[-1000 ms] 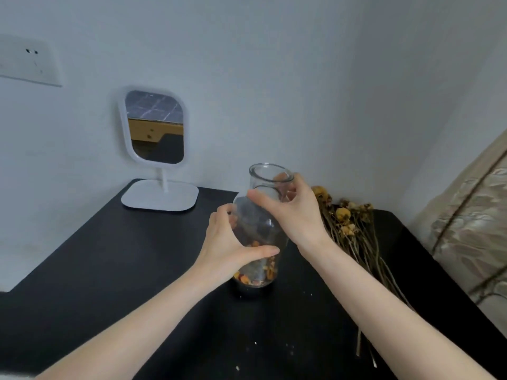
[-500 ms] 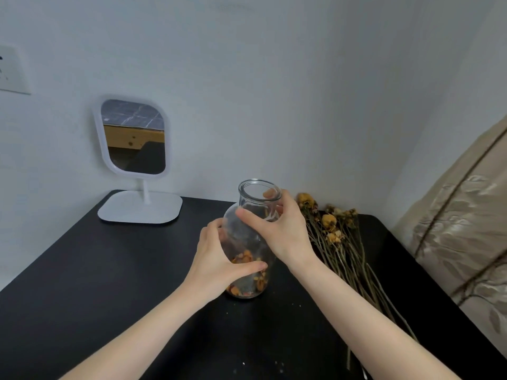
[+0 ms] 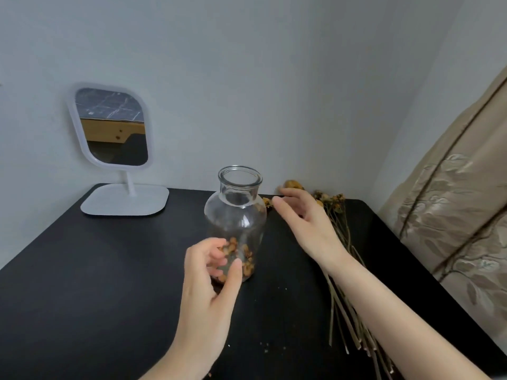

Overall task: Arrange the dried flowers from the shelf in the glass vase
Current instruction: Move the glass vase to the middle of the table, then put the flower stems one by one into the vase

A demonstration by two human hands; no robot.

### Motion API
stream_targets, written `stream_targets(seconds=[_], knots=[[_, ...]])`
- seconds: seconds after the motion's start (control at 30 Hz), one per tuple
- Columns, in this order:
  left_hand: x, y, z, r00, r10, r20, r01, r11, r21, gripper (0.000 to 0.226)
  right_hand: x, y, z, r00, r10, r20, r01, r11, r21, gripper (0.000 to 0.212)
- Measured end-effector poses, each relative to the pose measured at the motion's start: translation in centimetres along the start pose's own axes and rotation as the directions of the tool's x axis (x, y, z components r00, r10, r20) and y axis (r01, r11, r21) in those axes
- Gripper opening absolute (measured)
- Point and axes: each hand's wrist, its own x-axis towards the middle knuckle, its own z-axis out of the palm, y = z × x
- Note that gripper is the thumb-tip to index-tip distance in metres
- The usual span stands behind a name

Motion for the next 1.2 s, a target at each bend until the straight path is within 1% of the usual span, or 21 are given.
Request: stream_targets(seconds=[0.07, 0.13, 0.23, 0.3, 0.37, 0.47, 0.5, 0.57, 0.6, 0.7, 0.77, 0.83, 0.93, 1.07, 1.13, 1.2], knots=[[-1.4, 0.5, 1.4, 0.990, -0.010, 0.138, 0.012, 1.000, -0.012, 0.021, -0.2, 1.5, -2.5, 0.997, 0.052, -0.056, -0.054, 0.998, -0.028, 0.030], [-1.6, 0.6, 3.3, 0.955, -0.056, 0.290, 0.054, 0.998, 0.014, 0.023, -0.2, 3.4, -5.1, 0.985, 0.109, -0.133, -0.117, 0.992, -0.054, 0.019], [0.0, 0.0, 7.1, 0.877, -0.159, 0.454, 0.093, 0.982, 0.165, 0.016, 0.0, 6.3, -8.7, 0.950, 0.215, -0.227, -0.241, 0.966, -0.094, 0.019], [1.9, -0.9, 9.8, 0.832, -0.250, 0.496, 0.127, 0.955, 0.268, 0.014, 0.2, 7.9, -10.5, 0.927, 0.290, -0.239, -0.325, 0.937, -0.126, 0.023], [3.8, -1.7, 12.3, 0.821, -0.311, 0.479, 0.159, 0.930, 0.332, 0.017, 0.5, 9.2, -11.7, 0.916, 0.331, -0.226, -0.371, 0.913, -0.168, 0.025], [6.4, -2.8, 15.1, 0.838, -0.393, 0.378, 0.261, 0.898, 0.354, 0.015, 0.9, 10.1, -12.4, 0.919, 0.341, -0.199, -0.382, 0.895, -0.231, 0.020], [7.2, -3.1, 15.8, 0.843, -0.409, 0.349, 0.280, 0.889, 0.363, 0.012, 1.1, 10.3, -12.3, 0.924, 0.334, -0.189, -0.374, 0.892, -0.254, 0.017], [8.4, -3.8, 16.9, 0.852, -0.424, 0.307, 0.293, 0.872, 0.393, 0.020, 1.5, 10.3, -12.0, 0.939, 0.309, -0.151, -0.342, 0.885, -0.315, 0.013], [8.8, -4.1, 17.3, 0.853, -0.434, 0.290, 0.304, 0.865, 0.400, 0.023, 1.7, 10.3, -11.7, 0.947, 0.297, -0.121, -0.321, 0.879, -0.352, 0.011], [9.7, -4.6, 18.3, 0.840, -0.474, 0.264, 0.338, 0.838, 0.428, 0.022, 2.2, 10.0, -10.4, 0.958, 0.285, -0.021, -0.259, 0.836, -0.483, 0.011], [10.0, -4.6, 18.8, 0.831, -0.495, 0.253, 0.349, 0.819, 0.456, 0.034, 2.5, 9.9, -9.6, 0.954, 0.299, 0.019, -0.239, 0.798, -0.554, 0.015], [10.2, -4.7, 19.1, 0.822, -0.515, 0.242, 0.364, 0.803, 0.472, 0.046, 2.8, 9.8, -8.9, 0.946, 0.323, 0.018, -0.250, 0.764, -0.595, 0.016], [10.4, -4.6, 19.3, 0.787, -0.562, 0.256, 0.405, 0.782, 0.474, 0.042, 3.0, 9.8, -8.3, 0.930, 0.369, 0.003, -0.283, 0.720, -0.634, 0.015], [10.5, -4.5, 19.3, 0.774, -0.578, 0.257, 0.430, 0.779, 0.457, 0.051, 3.1, 10.0, -8.1, 0.918, 0.397, -0.023, -0.314, 0.687, -0.655, 0.012], [10.5, -4.5, 19.4, 0.768, -0.588, 0.256, 0.445, 0.776, 0.448, 0.044, 3.1, 10.1, -8.2, 0.920, 0.390, -0.039, -0.317, 0.681, -0.660, 0.013], [10.5, -4.3, 19.5, 0.778, -0.572, 0.260, 0.454, 0.798, 0.397, 0.033, 3.0, 10.1, -8.3, 0.923, 0.382, -0.045, -0.317, 0.688, -0.653, 0.013]])
